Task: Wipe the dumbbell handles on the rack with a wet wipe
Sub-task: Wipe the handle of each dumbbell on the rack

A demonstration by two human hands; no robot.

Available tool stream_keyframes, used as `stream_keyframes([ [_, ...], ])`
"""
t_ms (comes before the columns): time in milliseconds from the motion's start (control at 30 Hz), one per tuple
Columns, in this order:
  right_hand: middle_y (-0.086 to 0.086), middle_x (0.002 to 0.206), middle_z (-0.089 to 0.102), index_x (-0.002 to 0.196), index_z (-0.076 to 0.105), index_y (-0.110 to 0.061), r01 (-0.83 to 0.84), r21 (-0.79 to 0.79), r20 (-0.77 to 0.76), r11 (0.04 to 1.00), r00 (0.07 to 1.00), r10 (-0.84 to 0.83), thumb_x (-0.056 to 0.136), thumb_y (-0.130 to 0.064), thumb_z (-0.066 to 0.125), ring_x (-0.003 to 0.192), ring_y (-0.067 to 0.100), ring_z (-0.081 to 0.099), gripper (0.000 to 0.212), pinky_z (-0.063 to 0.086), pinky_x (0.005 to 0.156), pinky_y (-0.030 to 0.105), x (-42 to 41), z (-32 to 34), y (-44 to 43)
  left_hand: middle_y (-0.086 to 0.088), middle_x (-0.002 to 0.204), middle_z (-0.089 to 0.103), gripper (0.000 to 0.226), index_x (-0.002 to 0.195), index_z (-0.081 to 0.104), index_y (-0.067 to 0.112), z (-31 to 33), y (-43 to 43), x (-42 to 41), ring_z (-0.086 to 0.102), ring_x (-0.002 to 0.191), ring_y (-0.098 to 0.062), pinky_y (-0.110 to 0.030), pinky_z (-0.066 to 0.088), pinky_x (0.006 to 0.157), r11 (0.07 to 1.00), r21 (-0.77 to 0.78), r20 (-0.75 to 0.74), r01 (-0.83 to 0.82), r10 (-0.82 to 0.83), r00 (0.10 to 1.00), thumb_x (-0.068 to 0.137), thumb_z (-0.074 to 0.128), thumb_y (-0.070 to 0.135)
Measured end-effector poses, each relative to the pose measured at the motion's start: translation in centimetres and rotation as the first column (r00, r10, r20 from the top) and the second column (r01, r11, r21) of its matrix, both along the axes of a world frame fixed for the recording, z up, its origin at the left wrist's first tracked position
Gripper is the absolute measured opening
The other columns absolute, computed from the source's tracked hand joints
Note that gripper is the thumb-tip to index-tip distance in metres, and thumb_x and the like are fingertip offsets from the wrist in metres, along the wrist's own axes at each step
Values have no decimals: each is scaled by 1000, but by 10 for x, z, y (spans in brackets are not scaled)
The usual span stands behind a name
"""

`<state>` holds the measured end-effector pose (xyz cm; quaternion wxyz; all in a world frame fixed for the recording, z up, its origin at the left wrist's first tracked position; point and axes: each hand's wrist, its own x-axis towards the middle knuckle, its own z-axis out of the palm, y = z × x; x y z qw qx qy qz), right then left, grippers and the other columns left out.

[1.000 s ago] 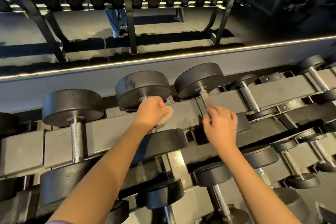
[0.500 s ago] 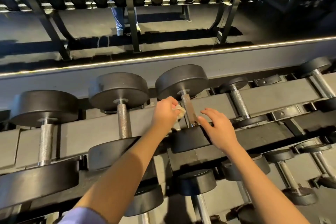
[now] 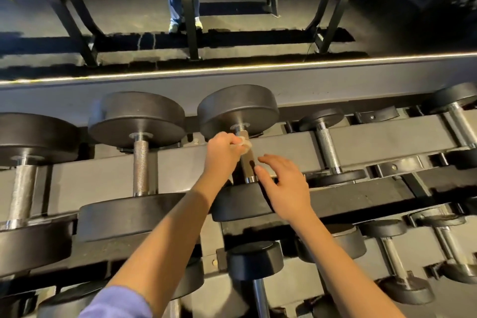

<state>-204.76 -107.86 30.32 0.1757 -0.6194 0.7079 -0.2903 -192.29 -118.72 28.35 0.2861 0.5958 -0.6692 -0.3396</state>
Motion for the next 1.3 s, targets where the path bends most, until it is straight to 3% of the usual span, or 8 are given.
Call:
stream_keyframes([
  [167, -3, 125, 62, 117, 66, -19, 15, -15, 29, 1000, 999, -14, 85, -62, 31, 116, 12, 53, 64, 38, 95, 25, 1, 0, 0, 3, 92, 56, 15, 95, 71, 9, -1, 9, 2, 50, 83, -7, -7, 35, 67, 998, -34, 25, 54, -53, 998, 83, 71, 18],
  [300, -7, 126, 60, 118, 66, -21, 47, 5, 60, 999, 997, -47, 84, -63, 30, 118, 8, 49, 65, 38, 97, 26, 0, -1, 1, 2, 86, 57, 3, 84, 69, 10, 9, 3, -2, 48, 76, -5, -1, 33, 63, 997, -70, -107, -40, 33, 994, 82, 68, 12],
  [400, -8, 124, 61, 116, 66, -22, 56, 19, 70, 998, 996, -57, 83, -63, 32, 116, 6, 49, 63, 39, 97, 26, 1, -1, 2, 9, 80, 54, 3, 83, 65, 16, 12, 10, -2, 48, 71, -2, -9, 36, 65, 1000, 1, -89, -14, 14, 996, 85, 67, 16],
  [533, -9, 120, 61, 114, 67, -22, 77, 35, 93, 996, 992, -80, 86, -58, 39, 113, 3, 50, 53, 37, 93, 20, 0, -1, 0, 9, 68, 57, 13, 74, 62, 13, 5, 16, 5, 54, 55, 1, -10, 40, 48, 979, 176, -111, 105, -86, 990, 83, 71, 13],
  [700, -7, 120, 61, 115, 66, -21, 87, 49, 90, 995, 992, -92, 96, -37, 50, 114, 8, 51, 29, 42, 93, 26, 0, -1, 1, 4, 72, 63, 12, 72, 65, 16, 0, 17, 5, 57, 67, -9, -15, 39, 55, 987, 135, -117, 85, -69, 991, 81, 73, 19],
  [900, -6, 120, 62, 115, 66, -19, 92, 59, 76, 994, 992, -96, 96, -32, 51, 114, 7, 50, 28, 40, 93, 22, 2, 3, 2, 1, 77, 65, 13, 74, 63, 15, 0, 13, 2, 61, 72, -14, -29, 49, 64, 994, 106, -159, -19, 36, 987, 85, 68, 19],
  [1167, -12, 109, 64, 110, 67, -22, 69, 34, 108, 997, 992, -73, 95, -32, 51, 104, 3, 53, 24, 42, 88, 22, 2, 5, 3, -10, 81, 67, 13, 71, 69, 10, 8, 19, 15, 65, 77, -22, -33, 56, 71, 916, 345, 51, 206, -237, 970, 82, 70, 16],
  [1300, -12, 107, 63, 112, 68, -20, 66, 63, 95, 996, 993, -71, 96, -29, 51, 97, 0, 51, 24, 38, 85, 21, 2, 4, 1, 1, 76, 65, 15, 69, 64, 22, 24, 22, 21, 60, 75, -14, -27, 48, 70, 955, 233, -118, 183, -159, 980, 80, 73, 22],
])
